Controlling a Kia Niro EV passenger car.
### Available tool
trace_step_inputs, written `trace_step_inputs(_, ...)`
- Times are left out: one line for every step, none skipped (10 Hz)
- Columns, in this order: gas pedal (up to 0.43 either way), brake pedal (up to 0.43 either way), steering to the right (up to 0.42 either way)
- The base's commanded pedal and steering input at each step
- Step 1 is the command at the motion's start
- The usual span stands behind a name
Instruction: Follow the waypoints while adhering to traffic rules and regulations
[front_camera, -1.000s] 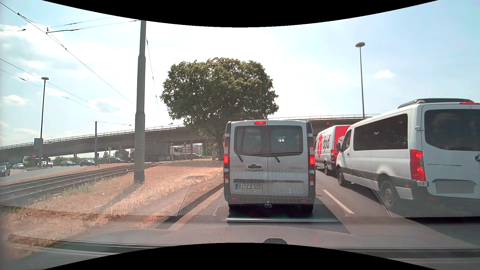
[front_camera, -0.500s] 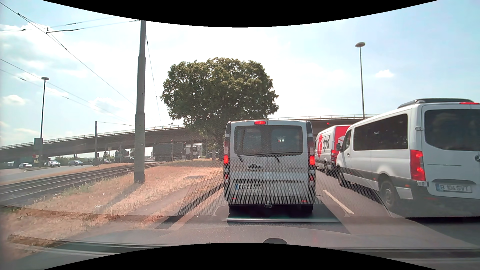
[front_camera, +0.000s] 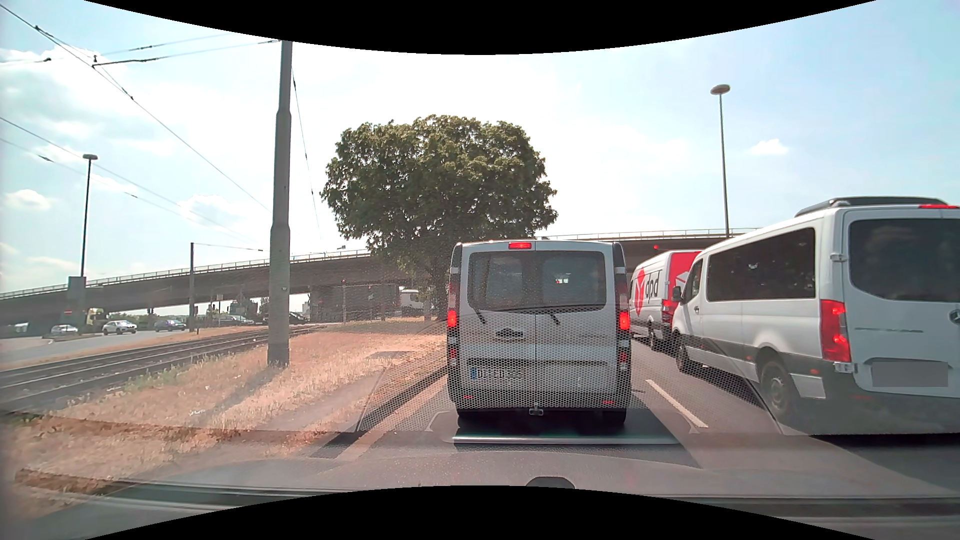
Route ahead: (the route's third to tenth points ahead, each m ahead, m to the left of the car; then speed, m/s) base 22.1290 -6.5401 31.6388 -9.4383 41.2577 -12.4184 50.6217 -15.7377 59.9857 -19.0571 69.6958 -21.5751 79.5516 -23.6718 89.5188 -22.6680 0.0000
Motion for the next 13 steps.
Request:
trace_step_inputs(0.0,0.305,0.019)
trace_step_inputs(0.0,0.305,0.019)
trace_step_inputs(0.0,0.305,0.019)
trace_step_inputs(0.0,0.305,0.019)
trace_step_inputs(0.0,0.305,0.019)
trace_step_inputs(0.0,0.305,0.019)
trace_step_inputs(0.0,0.305,0.019)
trace_step_inputs(0.0,0.305,0.019)
trace_step_inputs(0.0,0.305,0.019)
trace_step_inputs(0.0,0.305,0.019)
trace_step_inputs(0.0,0.305,0.019)
trace_step_inputs(0.0,0.305,0.019)
trace_step_inputs(0.0,0.299,0.019)
